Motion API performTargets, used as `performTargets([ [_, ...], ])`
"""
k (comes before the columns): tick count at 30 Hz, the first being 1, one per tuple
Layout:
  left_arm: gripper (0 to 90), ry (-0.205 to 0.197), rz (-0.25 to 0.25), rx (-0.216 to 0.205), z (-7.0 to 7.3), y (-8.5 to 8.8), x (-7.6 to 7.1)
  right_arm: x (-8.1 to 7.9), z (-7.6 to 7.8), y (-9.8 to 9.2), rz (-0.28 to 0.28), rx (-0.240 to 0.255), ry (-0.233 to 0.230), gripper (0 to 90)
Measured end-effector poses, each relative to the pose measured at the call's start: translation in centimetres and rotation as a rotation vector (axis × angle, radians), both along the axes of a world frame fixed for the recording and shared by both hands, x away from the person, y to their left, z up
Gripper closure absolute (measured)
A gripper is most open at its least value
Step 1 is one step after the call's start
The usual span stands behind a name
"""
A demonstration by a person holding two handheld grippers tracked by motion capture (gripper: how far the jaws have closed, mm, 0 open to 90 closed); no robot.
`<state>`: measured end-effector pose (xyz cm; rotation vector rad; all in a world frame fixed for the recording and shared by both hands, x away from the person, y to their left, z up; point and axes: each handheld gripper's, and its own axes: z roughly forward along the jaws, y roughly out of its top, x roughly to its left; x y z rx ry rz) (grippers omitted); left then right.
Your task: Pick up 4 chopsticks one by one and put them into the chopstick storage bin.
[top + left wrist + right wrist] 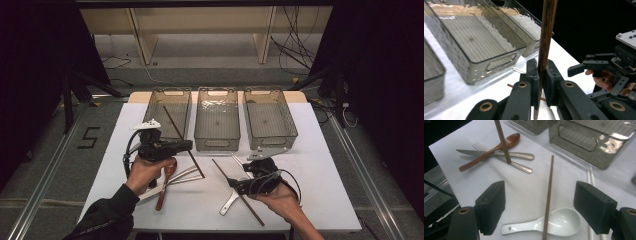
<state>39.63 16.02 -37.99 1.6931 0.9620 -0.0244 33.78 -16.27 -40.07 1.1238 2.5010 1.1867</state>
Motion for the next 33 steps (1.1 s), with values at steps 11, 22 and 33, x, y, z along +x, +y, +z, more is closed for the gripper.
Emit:
performTargets([
  [11,82.9,-0.018,0.054,0.011,1.8,2.4,1.6,-0.7,0.1,-1.7,-0.027,0.013,0.010,26.3],
  [22,82.8,-0.013,0.124,-0.005,2.9,4.9,3.2,-1.1,-0.2,-1.7,-0.008,-0.006,0.016,23.2],
  [33,82.8,-0.007,0.172,0.018,4.3,6.0,5.5,-1.1,-0.2,-1.5,-0.002,-0.010,0.017,22.9],
])
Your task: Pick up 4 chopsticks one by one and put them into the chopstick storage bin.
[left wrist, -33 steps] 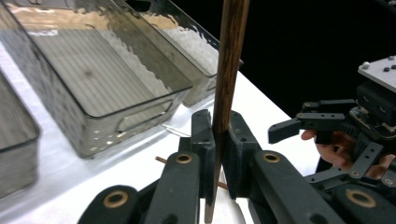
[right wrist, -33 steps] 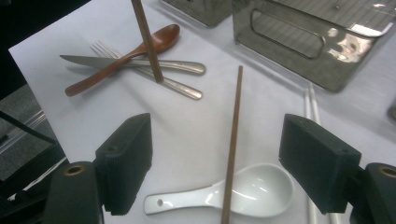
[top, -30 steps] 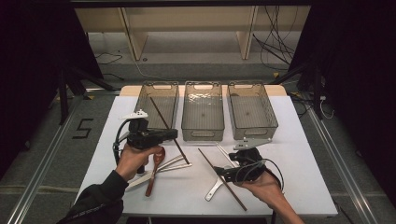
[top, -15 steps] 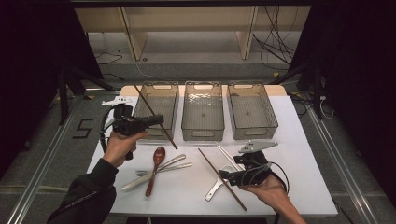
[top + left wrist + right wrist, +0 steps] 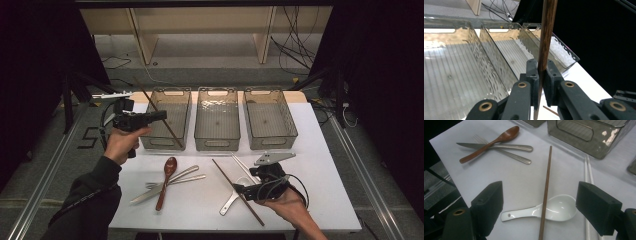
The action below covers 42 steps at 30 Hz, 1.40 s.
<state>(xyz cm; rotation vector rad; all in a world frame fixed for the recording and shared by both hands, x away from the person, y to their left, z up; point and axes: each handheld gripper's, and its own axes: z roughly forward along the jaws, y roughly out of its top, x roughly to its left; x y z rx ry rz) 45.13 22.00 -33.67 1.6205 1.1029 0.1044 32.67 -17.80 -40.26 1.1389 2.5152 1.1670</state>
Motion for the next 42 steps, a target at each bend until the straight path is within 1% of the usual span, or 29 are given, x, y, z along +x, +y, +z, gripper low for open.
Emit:
performTargets([
  [1,82.7,0.001,0.005,0.000,0.2,0.0,0.2,0.0,0.0,0.0,0.000,0.001,0.000,22.9],
  [5,82.7,0.015,0.025,0.022,0.6,0.3,1.5,0.0,0.0,0.1,0.010,-0.002,-0.005,23.0],
  [9,82.7,0.028,0.050,0.031,0.6,0.5,2.7,0.0,0.0,0.2,0.011,-0.003,-0.003,23.0],
  [14,82.6,0.053,0.076,0.058,0.1,0.5,3.8,0.0,-0.1,0.2,0.016,-0.005,0.001,22.9],
  [17,82.6,0.071,0.088,0.062,-0.3,0.4,4.6,0.0,-0.1,0.2,0.016,-0.003,0.001,23.0],
  [23,82.6,0.095,0.108,0.076,-0.9,0.0,5.8,0.0,-0.1,0.3,0.026,-0.005,0.003,23.0],
  [25,82.6,0.104,0.112,0.095,-1.1,-0.1,6.2,0.0,-0.2,0.4,0.027,-0.008,0.003,23.0],
  [28,82.6,0.119,0.124,0.100,-1.5,-0.3,6.7,0.0,-0.2,0.3,0.026,-0.008,0.005,23.0],
  [35,82.5,0.141,0.128,0.133,-2.7,-0.7,7.3,0.0,-0.1,0.2,0.022,-0.005,0.002,23.0],
  [42,82.4,0.161,0.136,0.138,-3.6,-1.1,7.7,0.0,0.0,0.1,0.026,-0.002,-0.003,23.0],
])
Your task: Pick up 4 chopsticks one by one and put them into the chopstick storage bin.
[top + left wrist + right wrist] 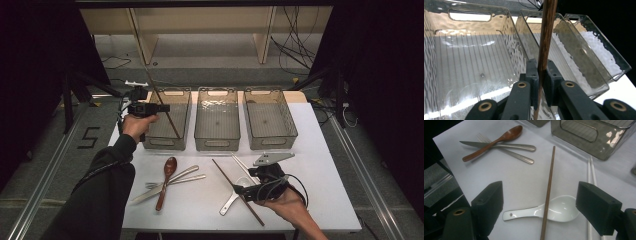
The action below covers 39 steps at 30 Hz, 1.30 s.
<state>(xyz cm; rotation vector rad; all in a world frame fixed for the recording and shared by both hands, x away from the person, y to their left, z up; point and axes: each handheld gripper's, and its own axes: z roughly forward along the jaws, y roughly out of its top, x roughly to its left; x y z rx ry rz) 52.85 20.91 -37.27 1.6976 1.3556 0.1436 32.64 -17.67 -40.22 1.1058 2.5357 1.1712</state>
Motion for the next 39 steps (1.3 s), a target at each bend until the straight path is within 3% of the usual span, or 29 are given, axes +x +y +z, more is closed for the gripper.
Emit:
performTargets([
  [13,82.2,0.035,0.000,0.024,-1.6,-0.3,0.3,0.0,0.0,0.0,0.001,0.001,0.002,23.0],
  [24,81.1,0.048,0.001,0.029,-2.1,-0.5,0.5,0.0,0.0,0.1,0.004,0.002,0.003,23.0],
  [29,68.2,0.049,0.006,0.049,-2.1,-0.9,0.8,0.0,0.0,0.1,0.007,0.002,0.004,23.1],
  [33,46.4,0.072,-0.002,0.100,-2.1,-1.4,1.0,0.0,0.0,0.1,0.011,0.001,0.003,23.1],
  [39,38.9,0.096,0.011,0.106,-2.6,-1.4,1.4,-0.1,0.0,0.1,0.013,-0.001,0.004,23.2],
])
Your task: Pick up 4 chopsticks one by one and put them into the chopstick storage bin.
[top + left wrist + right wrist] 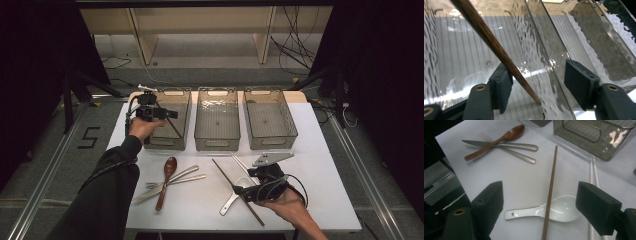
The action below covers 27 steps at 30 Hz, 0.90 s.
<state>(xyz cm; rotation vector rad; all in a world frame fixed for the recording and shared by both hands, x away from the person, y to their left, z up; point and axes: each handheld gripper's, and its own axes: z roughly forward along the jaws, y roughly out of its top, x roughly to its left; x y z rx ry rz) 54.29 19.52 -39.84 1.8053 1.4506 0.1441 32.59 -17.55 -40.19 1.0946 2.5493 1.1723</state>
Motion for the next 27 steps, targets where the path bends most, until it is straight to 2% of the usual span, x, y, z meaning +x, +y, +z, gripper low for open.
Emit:
performTargets([
  [4,36.4,0.015,-0.008,0.022,-0.4,-0.1,0.2,0.0,0.0,0.0,0.002,-0.001,0.001,23.3],
  [7,35.8,0.023,0.000,0.019,-0.6,-0.2,0.3,0.0,0.0,0.0,0.003,0.000,0.003,23.3],
  [10,34.9,0.029,-0.015,0.046,-0.8,-0.3,0.4,0.0,0.0,0.0,0.005,-0.002,0.004,23.3],
  [13,34.0,0.033,-0.012,0.047,-0.9,-0.5,0.5,0.0,0.0,0.1,0.006,-0.001,0.004,23.3],
  [17,32.5,0.041,-0.007,0.071,-1.2,-0.6,0.8,0.0,-0.1,0.1,0.007,-0.002,0.005,23.3],
  [22,31.6,0.041,0.014,0.063,-1.5,-1.0,1.4,0.0,0.0,0.0,0.007,-0.001,0.007,23.4],
  [27,31.0,0.038,0.005,0.067,-1.3,-1.0,1.4,0.0,0.0,0.0,0.009,-0.001,0.009,23.3],
])
